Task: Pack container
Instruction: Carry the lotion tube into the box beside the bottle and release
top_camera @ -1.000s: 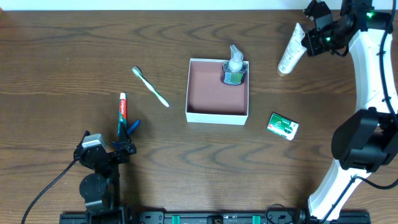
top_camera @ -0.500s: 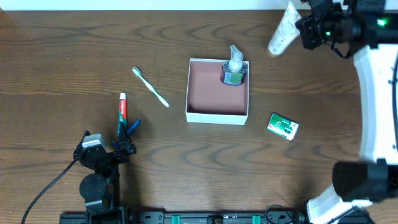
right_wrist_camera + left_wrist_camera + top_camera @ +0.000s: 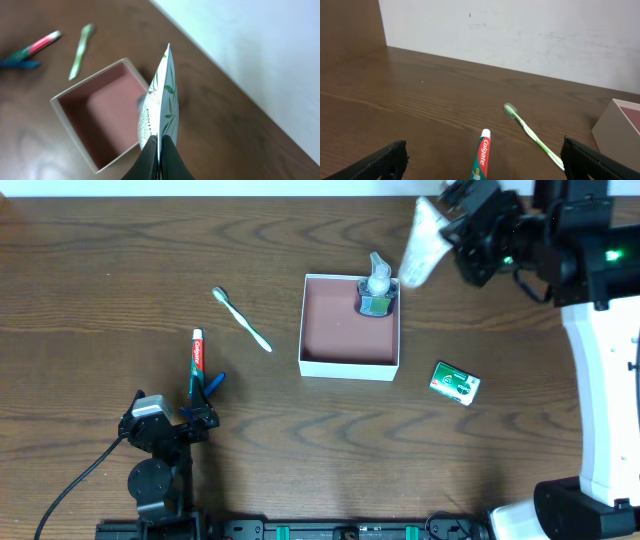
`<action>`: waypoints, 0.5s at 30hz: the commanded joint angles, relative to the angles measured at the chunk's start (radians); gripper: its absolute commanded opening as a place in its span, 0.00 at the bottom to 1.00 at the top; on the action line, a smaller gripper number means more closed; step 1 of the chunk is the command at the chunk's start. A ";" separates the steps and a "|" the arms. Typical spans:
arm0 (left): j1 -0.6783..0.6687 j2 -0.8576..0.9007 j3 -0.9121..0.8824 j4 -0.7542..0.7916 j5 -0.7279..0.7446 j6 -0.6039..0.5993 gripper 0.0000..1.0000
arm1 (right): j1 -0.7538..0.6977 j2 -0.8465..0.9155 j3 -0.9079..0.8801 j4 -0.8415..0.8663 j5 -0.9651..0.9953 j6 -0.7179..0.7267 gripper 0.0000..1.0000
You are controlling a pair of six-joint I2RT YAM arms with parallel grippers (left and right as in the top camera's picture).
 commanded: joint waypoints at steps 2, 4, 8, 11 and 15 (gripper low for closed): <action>0.006 -0.006 -0.013 -0.040 0.011 0.013 0.98 | 0.069 -0.031 0.027 -0.055 -0.072 -0.142 0.01; 0.006 -0.006 -0.013 -0.040 0.011 0.013 0.98 | 0.087 -0.030 0.024 -0.083 -0.072 -0.177 0.01; 0.006 -0.006 -0.013 -0.040 0.011 0.013 0.98 | 0.100 -0.006 0.022 -0.131 -0.081 -0.229 0.01; 0.006 -0.006 -0.013 -0.040 0.011 0.013 0.98 | 0.100 0.033 0.022 -0.138 -0.093 -0.238 0.01; 0.006 -0.006 -0.013 -0.040 0.011 0.013 0.98 | 0.100 0.112 0.022 -0.136 -0.143 -0.272 0.01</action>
